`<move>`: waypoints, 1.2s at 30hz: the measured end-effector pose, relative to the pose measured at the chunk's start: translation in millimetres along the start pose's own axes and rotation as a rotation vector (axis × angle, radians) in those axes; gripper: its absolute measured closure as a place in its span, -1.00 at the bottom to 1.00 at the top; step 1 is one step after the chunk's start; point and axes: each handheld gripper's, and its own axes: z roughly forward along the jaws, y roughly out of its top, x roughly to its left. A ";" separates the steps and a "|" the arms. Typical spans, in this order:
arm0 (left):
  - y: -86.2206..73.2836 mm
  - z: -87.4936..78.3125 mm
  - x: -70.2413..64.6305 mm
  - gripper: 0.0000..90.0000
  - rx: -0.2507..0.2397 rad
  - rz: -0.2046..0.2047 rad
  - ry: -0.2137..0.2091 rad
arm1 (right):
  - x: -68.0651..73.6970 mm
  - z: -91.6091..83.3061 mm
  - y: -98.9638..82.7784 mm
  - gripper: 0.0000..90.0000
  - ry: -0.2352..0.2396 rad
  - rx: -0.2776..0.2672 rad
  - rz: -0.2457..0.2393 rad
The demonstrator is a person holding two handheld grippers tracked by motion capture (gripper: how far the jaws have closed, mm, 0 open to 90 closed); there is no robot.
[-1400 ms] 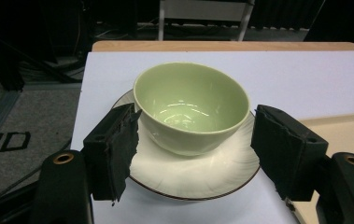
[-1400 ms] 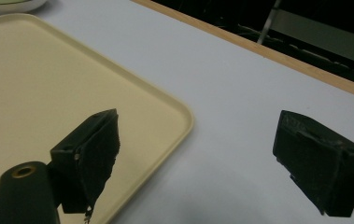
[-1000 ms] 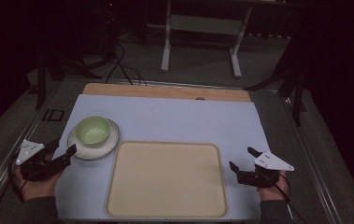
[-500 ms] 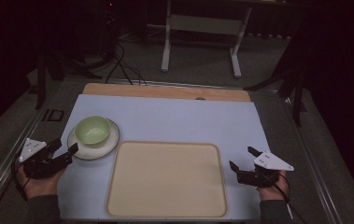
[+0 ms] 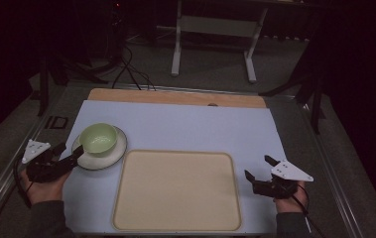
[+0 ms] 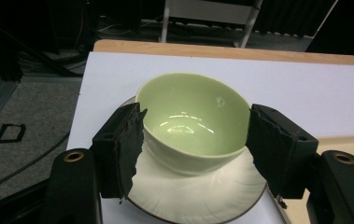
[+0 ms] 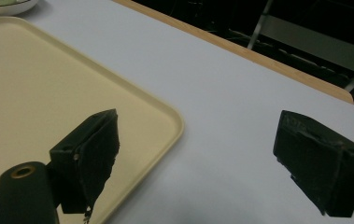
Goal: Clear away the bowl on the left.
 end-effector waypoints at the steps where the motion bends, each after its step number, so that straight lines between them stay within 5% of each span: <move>1: 0.7 0.6 0.2 -0.17 0.000 0.001 0.002 | 0.0 -0.1 0.0 -0.69 -0.001 0.000 -0.001; 36: 15.1 55.1 12.6 -0.22 0.080 -0.016 0.039 | 0.5 0.0 1.7 -0.69 -0.007 -0.012 0.001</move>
